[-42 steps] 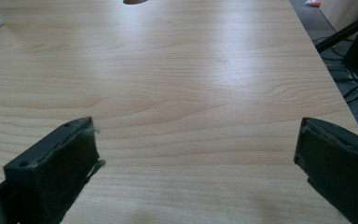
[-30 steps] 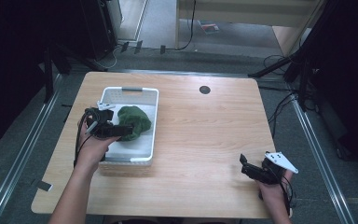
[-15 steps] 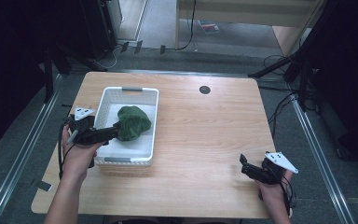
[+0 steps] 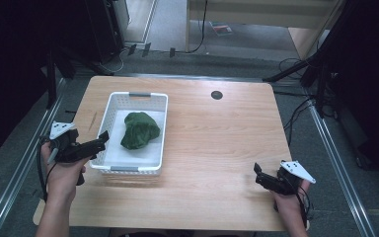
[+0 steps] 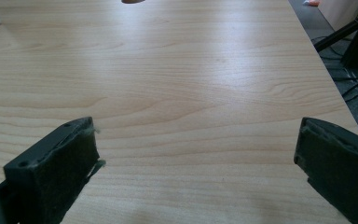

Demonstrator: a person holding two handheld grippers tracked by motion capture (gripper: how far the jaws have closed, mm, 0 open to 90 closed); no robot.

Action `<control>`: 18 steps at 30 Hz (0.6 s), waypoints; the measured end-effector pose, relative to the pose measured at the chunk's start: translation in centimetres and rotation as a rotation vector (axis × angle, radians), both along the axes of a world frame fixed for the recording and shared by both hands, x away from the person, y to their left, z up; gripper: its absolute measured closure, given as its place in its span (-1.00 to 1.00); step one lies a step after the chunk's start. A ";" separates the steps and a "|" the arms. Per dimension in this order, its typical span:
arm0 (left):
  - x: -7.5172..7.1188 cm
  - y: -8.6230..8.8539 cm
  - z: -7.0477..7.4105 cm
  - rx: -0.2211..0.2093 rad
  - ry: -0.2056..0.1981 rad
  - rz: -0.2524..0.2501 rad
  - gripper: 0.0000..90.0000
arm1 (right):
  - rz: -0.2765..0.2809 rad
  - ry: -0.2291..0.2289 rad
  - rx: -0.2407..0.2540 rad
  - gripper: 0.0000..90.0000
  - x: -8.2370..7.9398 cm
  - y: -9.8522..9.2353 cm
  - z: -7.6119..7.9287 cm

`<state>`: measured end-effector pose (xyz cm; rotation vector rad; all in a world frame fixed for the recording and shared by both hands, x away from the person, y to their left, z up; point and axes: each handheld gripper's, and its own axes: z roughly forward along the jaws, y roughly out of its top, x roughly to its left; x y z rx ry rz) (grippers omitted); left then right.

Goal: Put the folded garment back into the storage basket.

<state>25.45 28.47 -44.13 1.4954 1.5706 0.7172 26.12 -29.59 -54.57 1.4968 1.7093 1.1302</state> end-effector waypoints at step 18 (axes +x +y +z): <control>-3.7 3.4 -2.6 0.004 -0.118 0.105 -1.00 | -0.006 0.003 0.000 -1.00 0.0 0.0 0.0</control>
